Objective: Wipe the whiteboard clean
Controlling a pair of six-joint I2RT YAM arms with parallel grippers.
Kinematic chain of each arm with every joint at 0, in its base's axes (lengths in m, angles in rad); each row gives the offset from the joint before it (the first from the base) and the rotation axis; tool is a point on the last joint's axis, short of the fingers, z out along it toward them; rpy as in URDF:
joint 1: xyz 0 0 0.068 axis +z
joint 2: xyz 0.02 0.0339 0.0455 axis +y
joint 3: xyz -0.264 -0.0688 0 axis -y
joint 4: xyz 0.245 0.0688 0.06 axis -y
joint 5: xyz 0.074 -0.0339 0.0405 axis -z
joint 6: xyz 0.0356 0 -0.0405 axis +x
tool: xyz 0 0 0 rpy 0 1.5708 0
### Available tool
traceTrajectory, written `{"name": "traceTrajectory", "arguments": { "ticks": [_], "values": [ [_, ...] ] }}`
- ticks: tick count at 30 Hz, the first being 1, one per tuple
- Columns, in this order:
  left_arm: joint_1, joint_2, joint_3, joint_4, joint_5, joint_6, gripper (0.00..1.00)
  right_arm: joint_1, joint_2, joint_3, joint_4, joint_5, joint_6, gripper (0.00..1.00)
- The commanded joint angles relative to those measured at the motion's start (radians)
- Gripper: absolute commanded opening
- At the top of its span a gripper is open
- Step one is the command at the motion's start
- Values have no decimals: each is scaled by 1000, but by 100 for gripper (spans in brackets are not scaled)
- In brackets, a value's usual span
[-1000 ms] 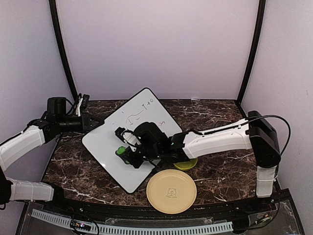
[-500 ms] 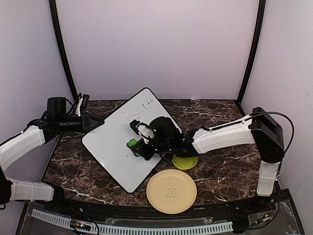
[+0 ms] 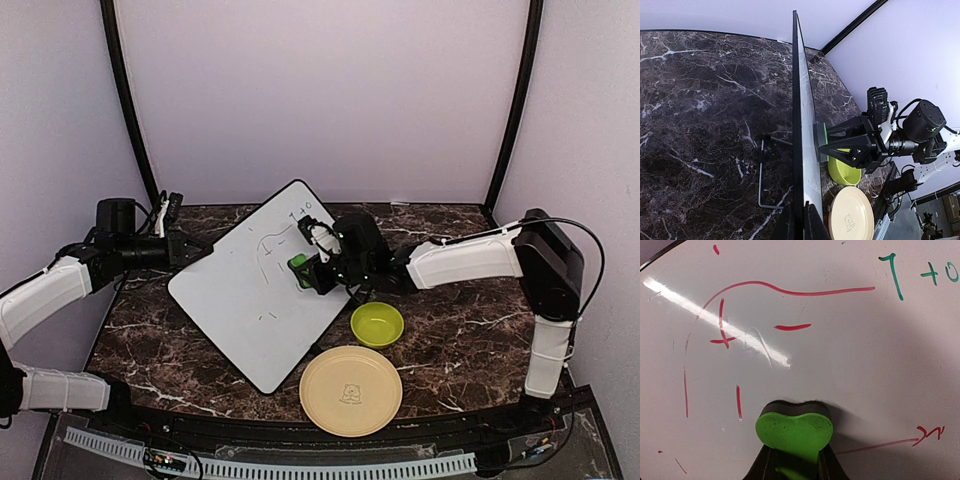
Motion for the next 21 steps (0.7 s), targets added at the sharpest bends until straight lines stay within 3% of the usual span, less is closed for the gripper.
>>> {"name": "traceTrajectory", "arguments": {
  "ticks": [1,14,21],
  "values": [
    [-28,14,-8,-26,24,56,0,17,48,-26,-58,53,3,0],
    [-28,8,-10,-29,22,57,0,276,78,-9,-15,40,36,0],
    [-28,6,-11,-29,19,57,0,247,55,-94,10,47,69,0]
  ]
}}
